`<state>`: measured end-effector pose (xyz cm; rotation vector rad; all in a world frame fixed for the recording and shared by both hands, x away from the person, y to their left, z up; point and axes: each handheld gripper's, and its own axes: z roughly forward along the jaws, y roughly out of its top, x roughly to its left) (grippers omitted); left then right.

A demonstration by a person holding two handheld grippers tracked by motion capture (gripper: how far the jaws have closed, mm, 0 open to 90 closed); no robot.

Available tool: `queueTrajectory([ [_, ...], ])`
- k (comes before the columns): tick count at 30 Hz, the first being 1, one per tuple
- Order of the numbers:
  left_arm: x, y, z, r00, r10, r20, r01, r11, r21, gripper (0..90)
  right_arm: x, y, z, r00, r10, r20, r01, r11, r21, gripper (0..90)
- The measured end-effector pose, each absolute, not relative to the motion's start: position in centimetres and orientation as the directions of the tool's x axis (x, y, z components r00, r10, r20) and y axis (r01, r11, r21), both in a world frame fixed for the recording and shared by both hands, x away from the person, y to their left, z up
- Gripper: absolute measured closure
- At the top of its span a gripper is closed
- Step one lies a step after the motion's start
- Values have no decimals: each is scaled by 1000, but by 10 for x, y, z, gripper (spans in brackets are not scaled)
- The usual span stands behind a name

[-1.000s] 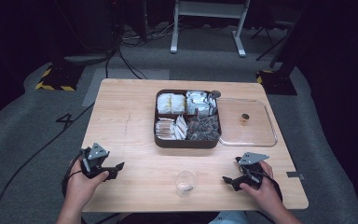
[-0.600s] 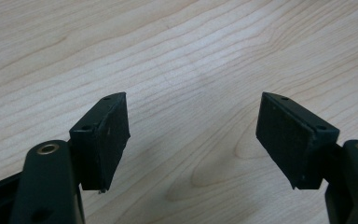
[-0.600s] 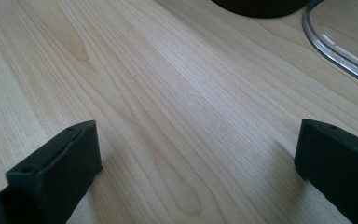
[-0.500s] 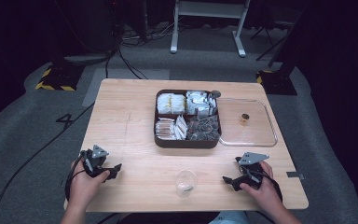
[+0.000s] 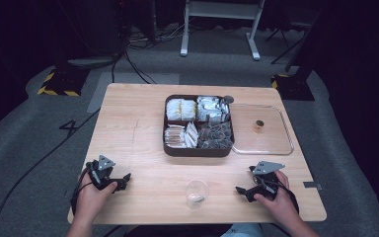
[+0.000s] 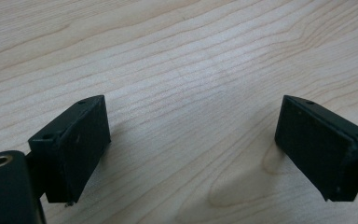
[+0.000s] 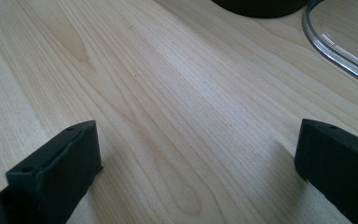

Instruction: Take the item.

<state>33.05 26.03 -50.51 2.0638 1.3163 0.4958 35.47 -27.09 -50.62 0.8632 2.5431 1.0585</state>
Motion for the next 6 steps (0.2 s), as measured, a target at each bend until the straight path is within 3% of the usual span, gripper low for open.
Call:
queueTrajectory([
  [6, 329, 258, -505, 409, 912, -17, 672, -289, 682, 99, 355, -271, -506, -791, 611, -6, 426, 559, 711, 4],
])
